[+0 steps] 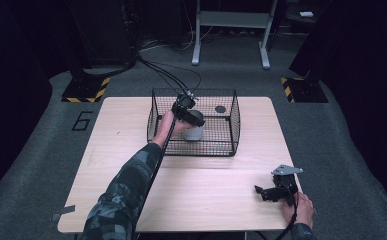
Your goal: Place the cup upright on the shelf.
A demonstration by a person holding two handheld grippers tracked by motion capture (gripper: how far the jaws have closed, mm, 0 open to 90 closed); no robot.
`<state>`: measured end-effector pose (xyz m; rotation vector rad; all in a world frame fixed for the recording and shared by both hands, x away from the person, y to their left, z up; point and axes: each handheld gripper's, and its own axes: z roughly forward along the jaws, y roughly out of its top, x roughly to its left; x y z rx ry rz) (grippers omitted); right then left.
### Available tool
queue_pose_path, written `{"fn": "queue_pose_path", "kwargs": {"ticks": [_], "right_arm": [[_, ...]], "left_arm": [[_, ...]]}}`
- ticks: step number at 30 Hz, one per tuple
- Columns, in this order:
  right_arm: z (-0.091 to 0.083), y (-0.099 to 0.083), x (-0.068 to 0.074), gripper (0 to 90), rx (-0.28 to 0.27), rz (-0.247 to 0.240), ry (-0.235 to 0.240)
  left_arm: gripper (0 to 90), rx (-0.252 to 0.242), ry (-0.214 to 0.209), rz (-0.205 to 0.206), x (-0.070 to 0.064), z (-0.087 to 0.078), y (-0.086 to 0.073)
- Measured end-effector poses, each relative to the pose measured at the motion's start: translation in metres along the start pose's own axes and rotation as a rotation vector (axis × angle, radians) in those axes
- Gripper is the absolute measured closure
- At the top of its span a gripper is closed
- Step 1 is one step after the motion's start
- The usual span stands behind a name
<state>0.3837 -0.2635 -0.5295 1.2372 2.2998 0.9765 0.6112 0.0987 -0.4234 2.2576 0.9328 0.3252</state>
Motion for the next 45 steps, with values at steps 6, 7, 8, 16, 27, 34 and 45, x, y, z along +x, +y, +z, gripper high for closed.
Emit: {"fn": "queue_pose_path", "kwargs": {"ticks": [6, 7, 8, 16, 27, 34, 45], "right_arm": [[0.000, 0.000, 0.000, 0.0, -0.001, -0.003, -0.001], [0.000, 0.000, 0.000, 0.0, -0.001, -0.003, 0.000], [0.000, 0.000, 0.000, 0.0, -0.001, -0.002, 0.000], [0.000, 0.000, 0.000, 0.0, 0.000, -0.001, 0.000], [0.000, 0.000, -0.001, 0.0, 0.003, -0.013, -0.007], [0.000, 0.000, -0.001, 0.0, 0.003, -0.013, -0.007], [0.000, 0.000, -0.001, 0.0, 0.003, -0.013, -0.007]], "left_arm": [[3.5, -0.019, -0.007, -0.009, 0.002, -0.005, 0.000], [2.8, -0.022, -0.006, -0.009, 0.001, -0.005, 0.001], [1.9, -0.017, -0.011, -0.003, 0.001, -0.007, 0.002], [0.1, -0.082, 0.001, 0.020, -0.005, -0.028, 0.009], [0.1, -0.134, -0.017, 0.048, -0.016, -0.073, 0.009], [0.1, -0.140, -0.028, 0.106, -0.031, -0.103, -0.005], [0.1, -0.123, -0.011, 0.180, -0.049, -0.143, -0.045]]}}
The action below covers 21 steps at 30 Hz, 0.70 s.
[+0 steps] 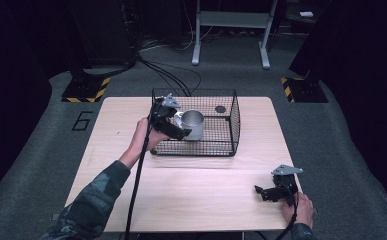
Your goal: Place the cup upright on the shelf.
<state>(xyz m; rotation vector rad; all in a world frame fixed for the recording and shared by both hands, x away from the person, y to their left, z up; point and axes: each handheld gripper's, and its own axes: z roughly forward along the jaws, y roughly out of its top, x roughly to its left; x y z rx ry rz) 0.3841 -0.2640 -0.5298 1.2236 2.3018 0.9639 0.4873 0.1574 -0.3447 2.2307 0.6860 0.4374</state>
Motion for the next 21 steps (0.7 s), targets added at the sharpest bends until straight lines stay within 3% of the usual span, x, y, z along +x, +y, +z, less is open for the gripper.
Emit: {"fn": "queue_pose_path", "kwargs": {"ticks": [9, 16, 21], "right_arm": [[0.000, 0.000, 0.000, 0.0, 0.000, 0.000, 0.000], [0.000, 0.000, 0.000, 0.0, 0.000, 0.000, 0.000], [0.000, 0.000, 0.000, 0.0, -0.001, 0.001, -0.001]], "left_arm": [[0.0, -0.012, 0.003, 0.008, -0.017, -0.028, -0.039], [0.0, -0.023, 0.018, -0.013, -0.033, -0.047, -0.079], [0.0, 0.006, 0.080, -0.030, -0.041, -0.053, -0.115]]}}
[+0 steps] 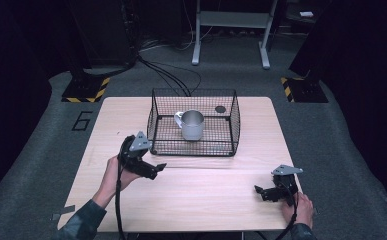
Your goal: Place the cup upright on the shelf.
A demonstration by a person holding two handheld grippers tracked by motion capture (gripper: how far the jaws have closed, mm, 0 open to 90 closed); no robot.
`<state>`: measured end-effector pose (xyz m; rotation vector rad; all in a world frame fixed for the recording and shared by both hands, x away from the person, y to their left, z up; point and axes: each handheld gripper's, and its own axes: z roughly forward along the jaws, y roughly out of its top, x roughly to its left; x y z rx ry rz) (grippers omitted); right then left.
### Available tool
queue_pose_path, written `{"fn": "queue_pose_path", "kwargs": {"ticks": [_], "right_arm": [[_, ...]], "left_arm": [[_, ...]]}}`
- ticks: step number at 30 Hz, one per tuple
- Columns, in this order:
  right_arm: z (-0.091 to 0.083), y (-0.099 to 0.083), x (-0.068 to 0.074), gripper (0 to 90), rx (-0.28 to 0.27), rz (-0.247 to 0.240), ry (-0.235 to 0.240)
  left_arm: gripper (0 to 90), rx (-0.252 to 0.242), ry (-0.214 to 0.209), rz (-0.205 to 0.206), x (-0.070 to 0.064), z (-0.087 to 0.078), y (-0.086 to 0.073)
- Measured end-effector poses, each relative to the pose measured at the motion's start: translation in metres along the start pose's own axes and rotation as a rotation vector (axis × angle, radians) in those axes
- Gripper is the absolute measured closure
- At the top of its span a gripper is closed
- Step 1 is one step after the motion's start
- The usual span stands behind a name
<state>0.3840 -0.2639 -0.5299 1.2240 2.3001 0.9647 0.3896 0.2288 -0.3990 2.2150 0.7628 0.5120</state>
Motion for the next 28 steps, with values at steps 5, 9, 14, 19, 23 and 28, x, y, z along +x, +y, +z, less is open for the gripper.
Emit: {"fn": "queue_pose_path", "kwargs": {"ticks": [5, 9, 14, 19, 23, 28], "right_arm": [[0.000, 0.000, 0.000, 0.0, 0.000, -0.001, 0.000], [0.000, 0.000, 0.000, 0.0, 0.000, 0.001, -0.002], [0.000, 0.000, 0.000, 0.0, 0.000, -0.001, -0.004], [0.000, 0.000, 0.001, 0.0, 0.001, 0.005, -0.007], [0.000, 0.000, 0.001, 0.0, 0.001, 0.005, -0.007], [0.000, 0.000, 0.001, 0.0, 0.001, 0.012, -0.009]], "left_arm": [[0.0, 0.029, 0.047, -0.075, 0.007, 0.000, -0.044], [0.0, 0.065, 0.091, -0.179, 0.020, 0.008, -0.087], [0.0, 0.146, 0.149, -0.296, 0.042, 0.024, -0.138], [0.0, 0.110, 0.194, -0.369, 0.053, 0.026, -0.159], [0.0, 0.066, 0.218, -0.368, 0.054, 0.027, -0.164], [0.0, 0.070, 0.217, -0.369, 0.056, 0.027, -0.164]]}}
